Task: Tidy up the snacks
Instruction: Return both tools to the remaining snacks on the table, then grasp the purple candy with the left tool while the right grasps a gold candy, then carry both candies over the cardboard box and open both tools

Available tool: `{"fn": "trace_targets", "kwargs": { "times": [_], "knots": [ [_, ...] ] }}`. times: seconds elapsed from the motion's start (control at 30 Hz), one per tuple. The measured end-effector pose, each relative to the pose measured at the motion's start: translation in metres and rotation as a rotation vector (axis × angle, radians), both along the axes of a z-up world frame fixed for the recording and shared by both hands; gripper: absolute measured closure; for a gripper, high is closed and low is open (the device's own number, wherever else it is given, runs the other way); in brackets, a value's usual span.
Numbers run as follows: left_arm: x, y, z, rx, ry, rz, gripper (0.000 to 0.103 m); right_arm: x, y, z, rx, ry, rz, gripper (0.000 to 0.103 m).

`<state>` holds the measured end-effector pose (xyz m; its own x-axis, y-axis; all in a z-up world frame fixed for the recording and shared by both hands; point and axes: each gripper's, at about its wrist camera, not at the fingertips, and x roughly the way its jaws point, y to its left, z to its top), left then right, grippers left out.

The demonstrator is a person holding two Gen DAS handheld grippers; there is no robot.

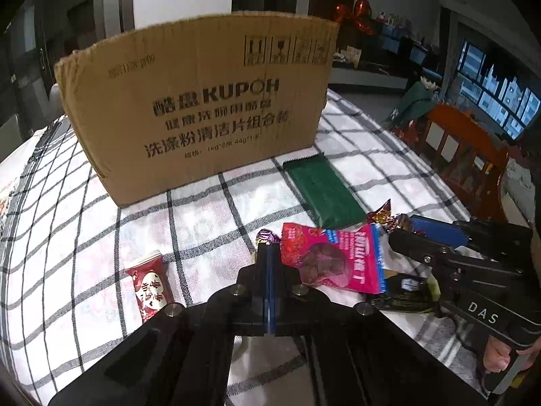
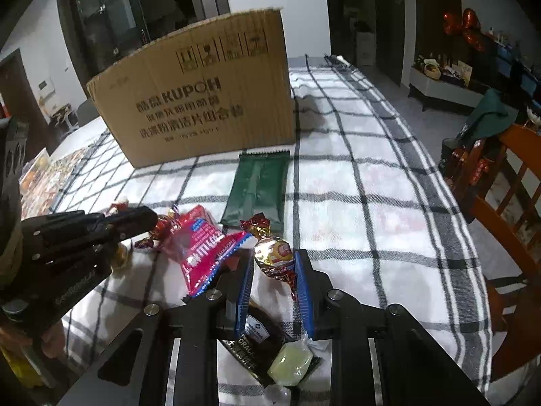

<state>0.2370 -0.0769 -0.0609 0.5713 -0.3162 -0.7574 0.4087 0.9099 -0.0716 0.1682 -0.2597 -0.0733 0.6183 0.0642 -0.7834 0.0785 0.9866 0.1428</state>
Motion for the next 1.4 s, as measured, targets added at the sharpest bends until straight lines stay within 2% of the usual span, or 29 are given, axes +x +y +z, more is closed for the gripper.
{"fn": "trace_targets", "kwargs": {
  "times": [0.13, 0.2, 0.23, 0.3, 0.37, 0.73, 0.83, 0.9, 1.17, 1.4],
  "knots": [
    [-0.006, 0.002, 0.007, 0.003, -0.023, -0.014, 0.101, -0.003, 0.002, 0.008, 0.006, -0.017, 0.005, 0.077],
    [-0.005, 0.001, 0.004, 0.017, -0.009, -0.02, 0.099, -0.003, 0.003, 0.009, -0.002, -0.02, 0.005, 0.077],
    [-0.005, 0.002, 0.001, 0.015, 0.002, -0.026, 0.097, -0.003, 0.004, 0.009, 0.002, -0.018, 0.005, 0.077],
    [-0.004, 0.003, -0.002, 0.006, 0.02, -0.033, 0.082, -0.002, 0.006, 0.008, 0.009, -0.013, 0.008, 0.077],
    [-0.004, 0.006, -0.005, -0.005, 0.033, -0.034, 0.079, -0.001, 0.009, 0.007, 0.006, -0.013, 0.008, 0.077],
    [0.01, 0.004, -0.017, 0.018, 0.061, -0.026, 0.079, 0.004, 0.013, 0.002, 0.025, -0.009, 0.01, 0.077],
    [0.013, 0.002, -0.02, 0.006, 0.07, -0.023, 0.086, 0.005, 0.013, 0.002, 0.025, -0.009, 0.008, 0.077],
    [0.012, 0.003, -0.019, 0.009, 0.064, -0.022, 0.086, 0.006, 0.013, 0.004, 0.026, -0.011, 0.008, 0.077],
    [-0.001, 0.011, 0.008, -0.005, 0.006, 0.003, 0.086, 0.003, 0.015, 0.014, 0.038, -0.033, 0.018, 0.077],
    [-0.011, 0.018, 0.038, -0.032, -0.037, 0.011, 0.086, -0.001, 0.024, 0.04, 0.063, -0.081, 0.044, 0.077]
  ]
}}
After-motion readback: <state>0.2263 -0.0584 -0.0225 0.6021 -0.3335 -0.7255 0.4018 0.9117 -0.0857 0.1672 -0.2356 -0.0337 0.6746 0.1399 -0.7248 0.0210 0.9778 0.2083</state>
